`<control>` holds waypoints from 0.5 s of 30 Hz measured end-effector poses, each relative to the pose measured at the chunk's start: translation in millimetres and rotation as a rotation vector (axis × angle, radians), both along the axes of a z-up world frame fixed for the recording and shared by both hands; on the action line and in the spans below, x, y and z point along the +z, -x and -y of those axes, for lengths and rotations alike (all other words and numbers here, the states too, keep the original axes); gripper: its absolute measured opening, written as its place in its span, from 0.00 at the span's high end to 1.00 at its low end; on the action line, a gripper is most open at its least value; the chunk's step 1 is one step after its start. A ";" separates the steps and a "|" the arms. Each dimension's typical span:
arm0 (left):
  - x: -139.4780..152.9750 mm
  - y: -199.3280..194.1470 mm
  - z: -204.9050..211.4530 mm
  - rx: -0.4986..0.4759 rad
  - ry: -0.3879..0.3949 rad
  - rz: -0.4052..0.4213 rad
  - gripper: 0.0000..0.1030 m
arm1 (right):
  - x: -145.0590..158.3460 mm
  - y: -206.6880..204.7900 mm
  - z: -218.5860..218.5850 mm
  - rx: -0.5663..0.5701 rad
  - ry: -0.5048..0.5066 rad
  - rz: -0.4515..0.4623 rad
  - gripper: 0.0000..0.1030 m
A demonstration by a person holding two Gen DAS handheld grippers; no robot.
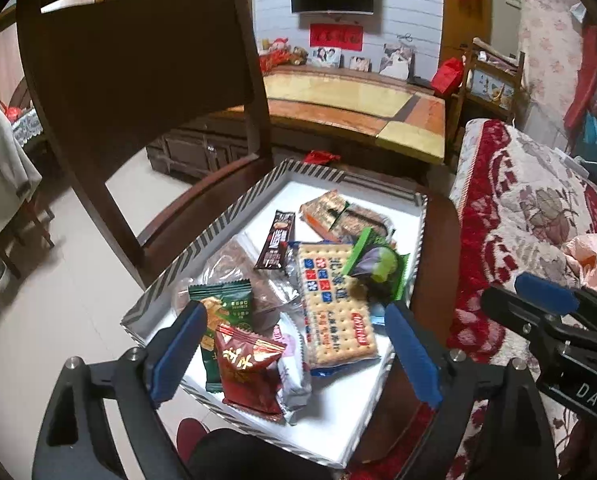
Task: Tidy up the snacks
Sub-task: 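Open both tools to drop the red packet and green candy, then withdraw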
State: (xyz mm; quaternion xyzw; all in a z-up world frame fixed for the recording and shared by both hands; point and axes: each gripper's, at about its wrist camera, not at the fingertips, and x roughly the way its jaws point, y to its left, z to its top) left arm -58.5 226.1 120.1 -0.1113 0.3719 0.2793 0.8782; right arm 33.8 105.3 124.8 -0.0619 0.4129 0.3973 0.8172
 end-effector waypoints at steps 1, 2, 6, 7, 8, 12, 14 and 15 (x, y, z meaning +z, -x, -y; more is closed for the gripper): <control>2.3 1.4 2.2 -0.003 -0.002 0.006 0.07 | 0.9 1.4 5.2 -0.007 -0.006 -0.004 0.48; 4.6 2.7 4.6 -0.009 -0.005 0.013 0.06 | 1.9 2.4 9.3 -0.011 -0.012 -0.009 0.48; 11.1 5.3 15.1 -0.031 -0.017 0.020 0.01 | 5.0 12.1 22.9 -0.017 -0.024 -0.004 0.48; 12.3 5.7 18.3 -0.034 -0.018 0.018 0.01 | 5.1 14.4 25.5 -0.019 -0.023 -0.001 0.48; 13.0 6.4 20.9 -0.037 -0.020 0.016 0.01 | 5.4 16.3 28.1 -0.022 -0.025 0.001 0.48; 16.4 7.1 29.8 -0.053 -0.025 0.017 0.01 | 7.3 22.5 38.7 -0.026 -0.027 0.003 0.48; 17.6 8.4 34.0 -0.061 -0.018 0.020 0.01 | 7.5 24.3 44.9 -0.028 -0.026 0.002 0.48; 18.4 8.3 35.2 -0.065 -0.013 0.021 0.01 | 7.2 25.5 48.0 -0.030 -0.026 0.001 0.48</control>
